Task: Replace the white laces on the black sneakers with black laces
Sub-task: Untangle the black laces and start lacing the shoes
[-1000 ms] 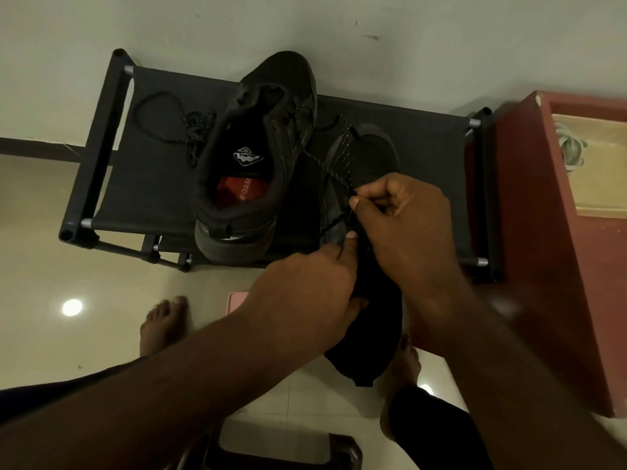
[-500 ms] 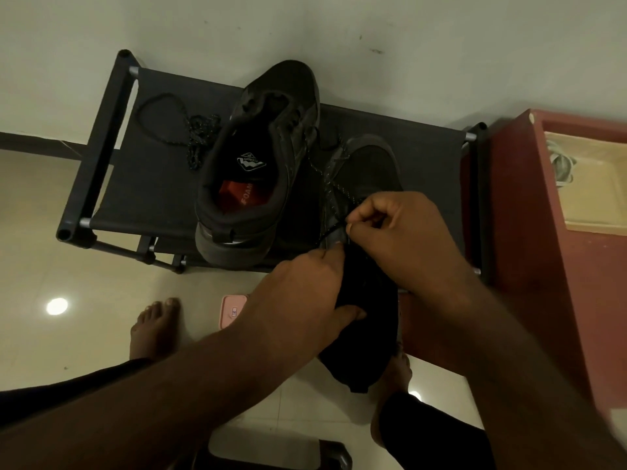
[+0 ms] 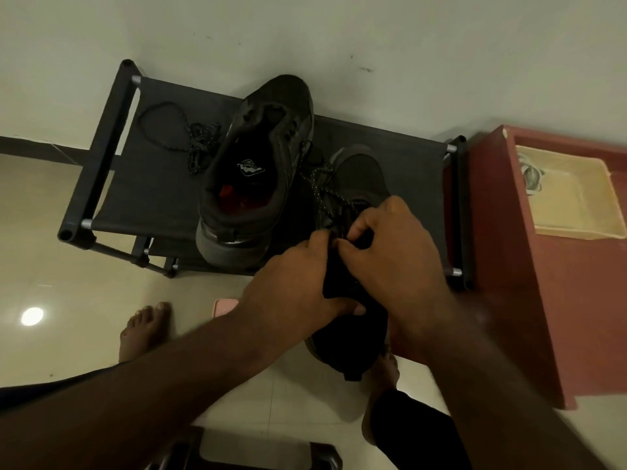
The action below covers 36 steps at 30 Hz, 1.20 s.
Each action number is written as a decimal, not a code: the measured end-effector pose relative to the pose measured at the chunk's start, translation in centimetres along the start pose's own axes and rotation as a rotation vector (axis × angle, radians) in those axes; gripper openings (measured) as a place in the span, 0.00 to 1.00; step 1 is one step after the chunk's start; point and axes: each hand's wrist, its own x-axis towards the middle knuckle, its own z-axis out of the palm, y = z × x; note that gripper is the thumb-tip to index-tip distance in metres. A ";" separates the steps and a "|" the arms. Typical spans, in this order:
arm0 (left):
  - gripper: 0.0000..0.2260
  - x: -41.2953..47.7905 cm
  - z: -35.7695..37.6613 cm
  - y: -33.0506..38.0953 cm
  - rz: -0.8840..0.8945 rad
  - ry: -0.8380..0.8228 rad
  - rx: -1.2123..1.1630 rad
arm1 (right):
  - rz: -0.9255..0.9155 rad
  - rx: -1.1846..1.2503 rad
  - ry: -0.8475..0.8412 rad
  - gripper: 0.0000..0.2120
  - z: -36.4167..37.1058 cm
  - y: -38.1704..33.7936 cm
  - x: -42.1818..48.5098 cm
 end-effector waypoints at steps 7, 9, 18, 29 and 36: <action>0.37 0.2 0.0 -0.6 0.032 0.041 -0.010 | 0.011 -0.042 0.024 0.07 0.1 -1.1 0.2; 0.40 0.3 0.0 -0.8 0.062 0.046 -0.005 | -0.006 -0.036 0.044 0.07 0.2 -0.9 0.5; 0.47 0.4 -0.4 -0.6 0.075 0.053 0.065 | -0.097 0.394 0.036 0.05 -0.8 1.0 0.7; 0.44 0.7 -0.3 -0.2 0.048 0.089 0.105 | 0.044 0.488 0.052 0.08 -2.4 0.6 0.8; 0.39 0.7 0.0 -0.4 0.049 0.067 0.036 | -0.077 -0.008 -0.089 0.11 -1.1 -0.4 0.5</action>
